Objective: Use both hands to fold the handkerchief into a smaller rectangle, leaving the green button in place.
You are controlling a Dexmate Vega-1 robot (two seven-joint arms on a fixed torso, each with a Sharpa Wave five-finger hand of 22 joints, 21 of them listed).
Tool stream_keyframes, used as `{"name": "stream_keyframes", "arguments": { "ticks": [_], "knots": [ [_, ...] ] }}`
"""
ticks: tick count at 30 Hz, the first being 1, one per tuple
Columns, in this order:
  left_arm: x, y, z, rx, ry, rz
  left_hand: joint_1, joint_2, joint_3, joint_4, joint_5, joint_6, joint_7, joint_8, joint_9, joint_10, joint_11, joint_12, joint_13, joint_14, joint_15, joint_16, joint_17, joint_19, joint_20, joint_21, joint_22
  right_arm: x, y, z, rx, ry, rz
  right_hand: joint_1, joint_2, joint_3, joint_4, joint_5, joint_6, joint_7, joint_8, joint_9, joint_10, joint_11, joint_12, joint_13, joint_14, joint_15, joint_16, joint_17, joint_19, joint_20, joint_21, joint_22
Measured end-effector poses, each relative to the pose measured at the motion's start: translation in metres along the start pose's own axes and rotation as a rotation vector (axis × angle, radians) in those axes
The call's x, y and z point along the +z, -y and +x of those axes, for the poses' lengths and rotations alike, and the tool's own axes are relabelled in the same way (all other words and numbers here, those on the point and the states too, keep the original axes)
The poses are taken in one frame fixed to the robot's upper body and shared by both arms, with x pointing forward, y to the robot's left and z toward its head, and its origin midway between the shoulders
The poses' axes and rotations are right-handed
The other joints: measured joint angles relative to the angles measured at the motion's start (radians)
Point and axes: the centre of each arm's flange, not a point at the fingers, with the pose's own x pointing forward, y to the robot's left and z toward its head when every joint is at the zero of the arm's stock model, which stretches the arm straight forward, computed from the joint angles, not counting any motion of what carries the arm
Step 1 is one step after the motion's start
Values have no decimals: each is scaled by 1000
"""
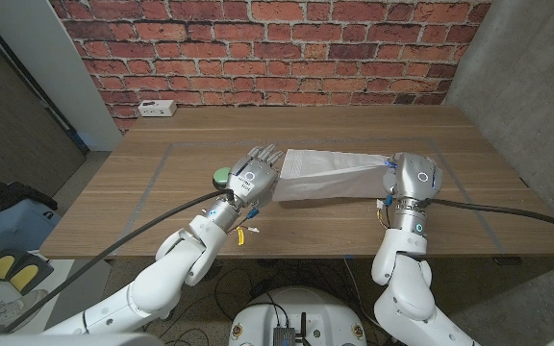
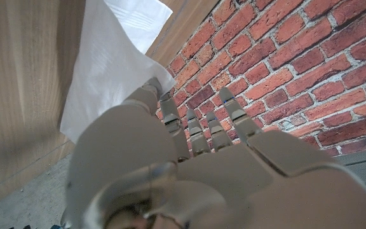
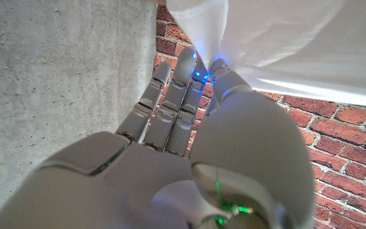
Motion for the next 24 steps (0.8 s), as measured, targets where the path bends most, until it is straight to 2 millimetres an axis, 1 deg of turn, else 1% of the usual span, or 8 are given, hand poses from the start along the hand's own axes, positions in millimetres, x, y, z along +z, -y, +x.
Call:
{"name": "stream_keyframes", "arguments": {
  "ticks": [1,2,5,7,10,13,15,24],
  "knots": [
    [-3,-2,4,11,-5,16,0,0,0,0,0,0,0,0,1,4,-4,0,0,0,0,0,0,0,0,2,0,-1,-1,0,1,-6,4,-2,2,0,0,0,0,0,0,2,0,0,0,0,0,0,0,1,-1,-1,0,0],
    [-3,-2,4,13,-4,20,0,0,0,0,0,0,0,0,75,5,-5,0,0,0,0,0,0,0,0,3,0,-2,-1,1,-1,-5,1,-3,3,0,0,0,2,-2,0,2,-3,-3,0,0,0,0,0,1,-1,-1,0,0],
    [-7,-5,9,31,-8,52,-2,-2,1,1,0,-2,-2,0,154,5,-5,0,0,4,-4,0,0,0,0,3,0,-3,-2,4,-3,-6,1,-4,4,4,3,0,2,-2,0,2,-5,-5,0,0,0,0,0,5,-1,-1,8,0],
    [-6,-5,9,34,-1,64,-5,-5,1,1,2,-4,-4,20,183,9,-9,0,0,4,-4,0,0,0,0,6,0,-4,-2,6,-9,-2,-3,-7,7,8,0,0,2,-2,0,2,-5,-5,0,0,0,0,0,6,-1,-1,8,0],
    [-15,-9,23,58,-9,102,-8,-8,1,1,2,-4,-4,78,195,11,-11,0,0,7,-7,0,0,4,-4,6,0,-6,-5,9,-3,-6,4,-8,8,8,0,0,2,-2,-1,2,-8,-3,0,0,-3,-2,0,10,-1,-1,8,0],
    [-18,-10,31,69,-4,127,-8,-8,5,2,2,-4,-4,181,198,11,-11,0,0,7,-7,0,0,7,-7,6,0,-7,-7,13,-4,-4,3,-8,8,8,0,0,2,-2,-1,2,-9,-2,-7,0,-4,-4,0,10,-1,-1,8,0],
    [-19,-11,35,73,-1,141,-8,-8,6,2,2,-4,-4,222,203,11,-11,0,0,13,-13,0,0,7,-7,6,0,-8,-8,15,-2,-2,2,-8,8,12,3,0,1,-1,-1,2,-9,-2,-7,2,-4,-4,0,10,-5,-5,8,0],
    [-21,-13,52,84,17,195,-8,-8,7,1,2,-12,-12,246,224,17,-25,0,0,18,-18,0,0,7,-7,14,0,-11,-12,32,-12,18,-12,-16,8,19,2,0,-2,2,-8,5,-15,-7,-11,3,-8,-1,-8,19,-12,-1,16,0]
  ]
}}
